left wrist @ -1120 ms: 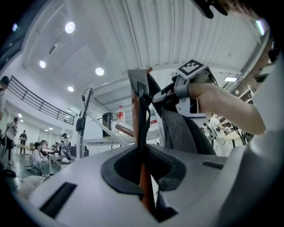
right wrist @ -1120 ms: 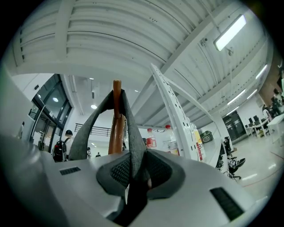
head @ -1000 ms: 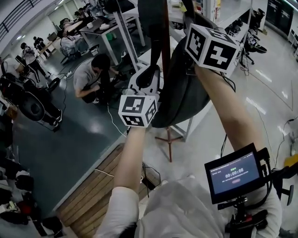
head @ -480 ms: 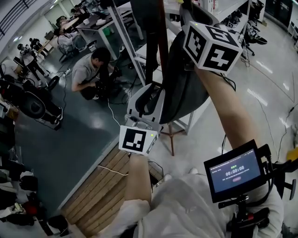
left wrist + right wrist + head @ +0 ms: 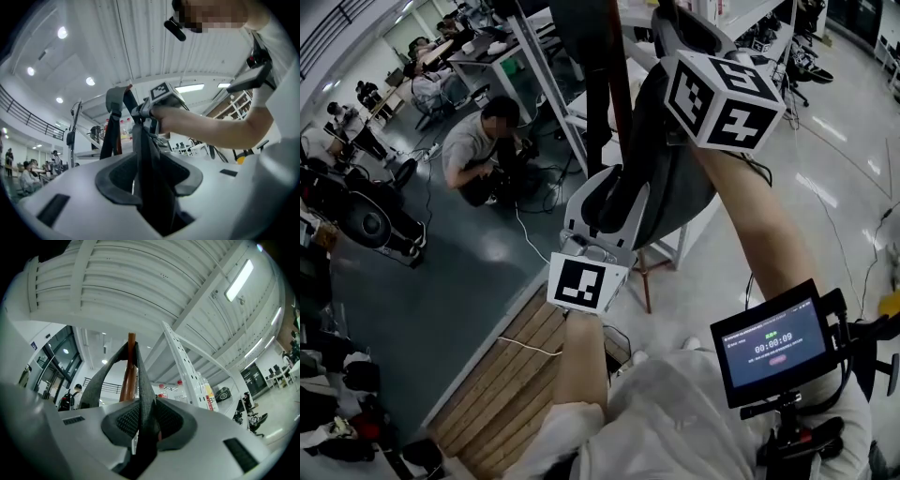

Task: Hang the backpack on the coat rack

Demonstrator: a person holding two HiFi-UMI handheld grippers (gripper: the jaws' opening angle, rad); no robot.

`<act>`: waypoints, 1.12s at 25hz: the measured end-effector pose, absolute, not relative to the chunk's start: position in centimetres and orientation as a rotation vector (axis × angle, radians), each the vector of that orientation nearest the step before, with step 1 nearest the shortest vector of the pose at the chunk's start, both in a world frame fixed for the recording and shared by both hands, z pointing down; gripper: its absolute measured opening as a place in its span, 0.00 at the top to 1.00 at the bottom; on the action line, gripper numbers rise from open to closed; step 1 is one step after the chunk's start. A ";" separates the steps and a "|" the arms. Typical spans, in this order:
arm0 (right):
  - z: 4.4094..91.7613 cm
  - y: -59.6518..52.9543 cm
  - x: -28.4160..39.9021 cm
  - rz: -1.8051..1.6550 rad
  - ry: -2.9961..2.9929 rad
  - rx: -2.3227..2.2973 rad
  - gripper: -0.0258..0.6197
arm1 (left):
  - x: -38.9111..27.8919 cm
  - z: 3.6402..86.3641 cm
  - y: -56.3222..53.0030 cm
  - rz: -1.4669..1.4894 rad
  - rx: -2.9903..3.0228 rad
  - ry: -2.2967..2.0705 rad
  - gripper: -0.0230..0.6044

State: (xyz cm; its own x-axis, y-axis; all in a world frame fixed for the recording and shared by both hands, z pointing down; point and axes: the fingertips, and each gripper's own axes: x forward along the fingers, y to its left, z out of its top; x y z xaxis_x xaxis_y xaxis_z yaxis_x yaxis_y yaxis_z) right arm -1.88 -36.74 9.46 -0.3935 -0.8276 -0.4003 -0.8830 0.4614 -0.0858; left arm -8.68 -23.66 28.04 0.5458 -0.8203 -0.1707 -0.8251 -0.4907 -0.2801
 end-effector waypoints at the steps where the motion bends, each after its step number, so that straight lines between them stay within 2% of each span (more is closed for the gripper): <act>1: 9.4 -36.7 -1.9 0.205 2.327 -1.439 0.88 | -8.4 28.2 -24.0 0.019 -2.461 1.352 0.74; 4: 9.6 -36.8 -1.8 0.228 2.313 -1.426 0.88 | -8.5 28.3 -25.2 0.054 -2.451 1.389 0.75; 8: 9.9 -35.7 -2.2 0.268 2.304 -1.297 0.85 | -9.7 28.4 -26.2 0.050 -2.383 1.513 0.82; 13: 11.4 -32.0 -1.8 0.327 2.271 -1.015 0.85 | -11.2 28.7 -26.9 0.042 -2.374 1.548 0.82; 18: 15.1 -28.9 1.9 0.083 2.286 -0.828 0.85 | -10.5 28.5 -26.0 0.043 -2.332 1.554 0.82; 28: 23.7 -22.4 5.8 0.006 2.341 -0.806 0.85 | -10.5 30.7 -23.4 0.265 -2.422 1.483 0.82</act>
